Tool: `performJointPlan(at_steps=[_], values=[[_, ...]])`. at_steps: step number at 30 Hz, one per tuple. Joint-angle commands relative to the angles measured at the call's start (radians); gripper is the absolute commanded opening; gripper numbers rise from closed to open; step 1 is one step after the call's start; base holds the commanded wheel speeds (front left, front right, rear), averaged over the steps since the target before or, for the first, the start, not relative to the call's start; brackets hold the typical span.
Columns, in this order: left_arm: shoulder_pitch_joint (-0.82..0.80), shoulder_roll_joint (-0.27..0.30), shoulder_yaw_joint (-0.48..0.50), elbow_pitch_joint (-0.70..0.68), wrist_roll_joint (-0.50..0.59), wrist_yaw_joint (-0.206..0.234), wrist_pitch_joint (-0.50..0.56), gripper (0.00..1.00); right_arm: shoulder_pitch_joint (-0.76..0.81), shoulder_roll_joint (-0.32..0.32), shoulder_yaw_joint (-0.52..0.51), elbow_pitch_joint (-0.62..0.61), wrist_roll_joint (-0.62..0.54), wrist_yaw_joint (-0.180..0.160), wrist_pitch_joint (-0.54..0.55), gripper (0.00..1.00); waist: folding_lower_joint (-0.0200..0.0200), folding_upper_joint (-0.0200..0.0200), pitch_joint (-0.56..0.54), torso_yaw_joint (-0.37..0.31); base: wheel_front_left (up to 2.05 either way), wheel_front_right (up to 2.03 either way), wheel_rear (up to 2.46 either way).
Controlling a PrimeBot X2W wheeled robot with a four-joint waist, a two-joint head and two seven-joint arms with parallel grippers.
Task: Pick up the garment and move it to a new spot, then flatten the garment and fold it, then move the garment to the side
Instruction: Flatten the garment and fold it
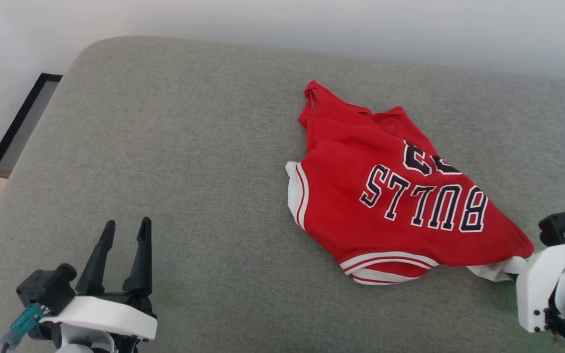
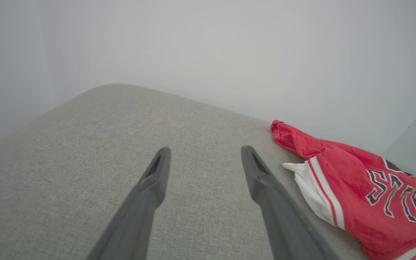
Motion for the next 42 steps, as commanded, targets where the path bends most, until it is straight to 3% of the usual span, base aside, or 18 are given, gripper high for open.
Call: performJointPlan(at_steps=[1, 8, 15, 20, 25, 34, 42], values=[[-0.018, 0.014, -0.013, 0.001, -0.007, -0.004, -0.005, 1.00, -0.004, 0.011, 0.016, 0.008, 0.010, 0.000, -0.001, 1.00, 0.0000, -0.0001, -0.006, -0.011, 0.00, 0.00, 0.00], [-0.093, 0.108, -0.121, -0.002, -0.071, -0.004, 0.013, 1.00, -0.019, 0.007, 0.004, -0.085, 0.049, 0.000, 0.009, 1.00, 0.0000, -0.0001, -0.008, -0.062, 0.00, 0.00, 0.00], [-0.219, 0.207, -0.219, -0.030, -0.194, -0.004, 0.149, 1.00, 0.006, 0.058, -0.035, -0.238, 0.036, 0.000, -0.043, 1.00, 0.0000, -0.0001, 0.008, -0.129, 0.00, 0.00, 0.00], [-0.335, 0.280, -0.294, -0.029, -0.257, -0.004, 0.283, 1.00, -0.002, 0.104, -0.040, -0.315, -0.011, 0.000, -0.177, 1.00, 0.0000, -0.0001, 0.024, -0.186, 0.00, 0.00, 0.00], [-0.447, 0.336, -0.380, 0.000, -0.315, -0.004, 0.446, 1.00, -0.032, 0.161, -0.052, -0.315, -0.079, 0.000, -0.368, 1.00, 0.0000, -0.0001, 0.036, -0.252, 0.00, 0.00, 0.00], [-0.612, 0.372, -0.481, 0.147, -0.358, -0.002, 0.724, 1.00, -0.086, 0.291, -0.073, -0.236, -0.188, 0.000, -0.654, 1.00, 0.0000, -0.0001, 0.058, -0.362, 0.00, 0.00, 0.00], [-0.675, 0.364, -0.525, 0.284, -0.382, 0.038, 0.925, 1.00, -0.104, 0.344, -0.079, -0.156, -0.206, 0.000, -0.736, 1.00, 0.0000, -0.0001, 0.077, -0.421, 0.00, 0.00, 0.00]])
